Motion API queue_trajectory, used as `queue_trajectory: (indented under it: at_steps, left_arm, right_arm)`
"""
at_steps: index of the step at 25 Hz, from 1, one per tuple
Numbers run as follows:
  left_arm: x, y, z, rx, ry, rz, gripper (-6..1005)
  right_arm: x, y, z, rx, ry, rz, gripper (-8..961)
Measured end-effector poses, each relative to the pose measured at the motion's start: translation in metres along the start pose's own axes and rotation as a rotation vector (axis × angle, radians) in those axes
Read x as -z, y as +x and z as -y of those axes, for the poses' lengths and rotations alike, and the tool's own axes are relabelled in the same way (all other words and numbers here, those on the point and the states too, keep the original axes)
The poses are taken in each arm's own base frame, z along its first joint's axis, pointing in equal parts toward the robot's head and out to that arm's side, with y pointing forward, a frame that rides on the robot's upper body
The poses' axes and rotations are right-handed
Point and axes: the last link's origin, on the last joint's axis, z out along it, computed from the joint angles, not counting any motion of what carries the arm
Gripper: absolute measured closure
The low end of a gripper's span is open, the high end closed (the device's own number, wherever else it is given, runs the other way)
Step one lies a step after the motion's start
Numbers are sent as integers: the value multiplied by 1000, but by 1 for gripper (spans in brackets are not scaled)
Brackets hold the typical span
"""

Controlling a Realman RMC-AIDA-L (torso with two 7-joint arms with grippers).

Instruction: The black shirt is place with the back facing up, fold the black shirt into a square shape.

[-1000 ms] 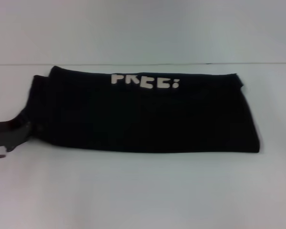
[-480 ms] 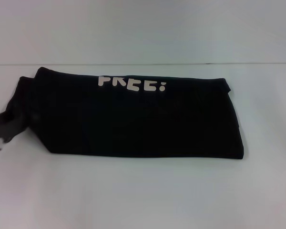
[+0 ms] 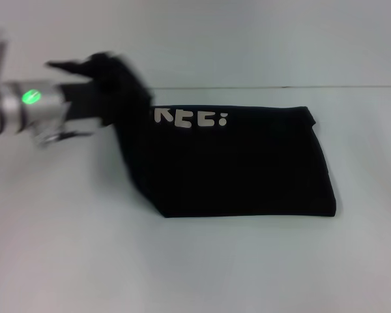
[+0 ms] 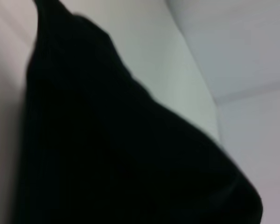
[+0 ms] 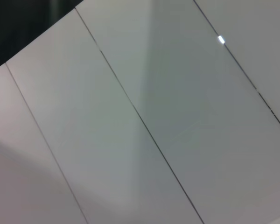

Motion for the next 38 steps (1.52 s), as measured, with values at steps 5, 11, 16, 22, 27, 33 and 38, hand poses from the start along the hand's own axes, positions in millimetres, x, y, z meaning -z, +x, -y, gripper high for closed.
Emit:
queue_trajectory:
  at_steps: [5,11,16,22,27,33,38]
  left_arm:
    - [-49,-15,-62,-154,-47,115,965]
    - [-102,-55,-96,-336,5,233,957]
    - [-115,-104,-96,-593,-60,440,949]
    - [-97,-129,-111,-830,-190,657,939]
    - [-66,-102,-100,-785,-184,644,751]
    - [-8,-39,-52,-409,-178,321,502]
    - [35,-21,-15,-240,-114,262,175]
  right_arm:
    - [-6,1,-3,-1,-17,1,331]
    - [-13,4,-7,-11,-33,0,331]
    - [-28,13,-15,-35,-71,-17,332]
    - [-27,13,-10,-42,-58,-50,332]
    - [-31,12,-10,-59,-68,-100,330]
    - [-53,17,-19,-100,-139,-327,332]
    - [-81,30,-38,-177,-162,-679,331]
